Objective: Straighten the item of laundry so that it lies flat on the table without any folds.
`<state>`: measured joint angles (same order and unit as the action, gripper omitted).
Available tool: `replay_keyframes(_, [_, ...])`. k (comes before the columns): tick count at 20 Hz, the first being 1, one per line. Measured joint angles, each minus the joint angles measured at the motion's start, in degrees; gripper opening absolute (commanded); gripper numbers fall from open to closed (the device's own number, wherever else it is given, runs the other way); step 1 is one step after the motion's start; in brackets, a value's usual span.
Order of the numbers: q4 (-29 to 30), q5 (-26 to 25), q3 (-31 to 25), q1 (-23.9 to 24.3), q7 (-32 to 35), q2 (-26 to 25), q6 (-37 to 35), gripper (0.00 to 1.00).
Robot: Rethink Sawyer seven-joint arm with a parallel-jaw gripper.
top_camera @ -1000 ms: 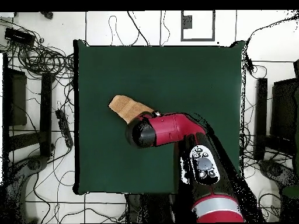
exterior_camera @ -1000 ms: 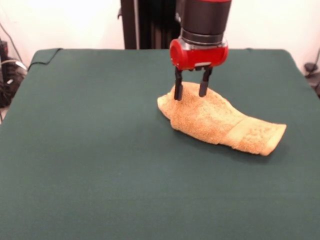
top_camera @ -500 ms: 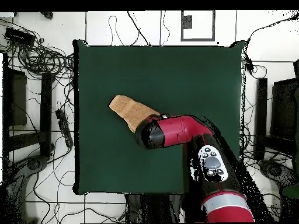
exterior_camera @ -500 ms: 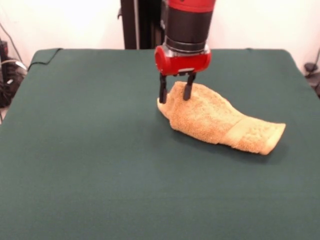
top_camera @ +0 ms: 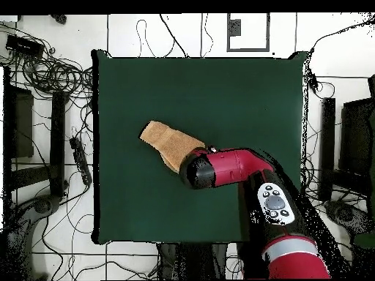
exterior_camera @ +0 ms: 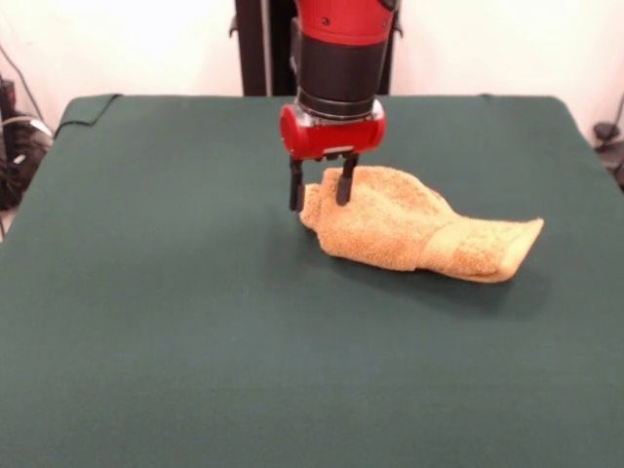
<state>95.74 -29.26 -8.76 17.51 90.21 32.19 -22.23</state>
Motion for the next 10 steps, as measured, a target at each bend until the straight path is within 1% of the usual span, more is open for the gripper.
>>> replay_keyframes(10, [0.88,0.05,0.0,-0.06,0.0,0.27,0.35,1.0])
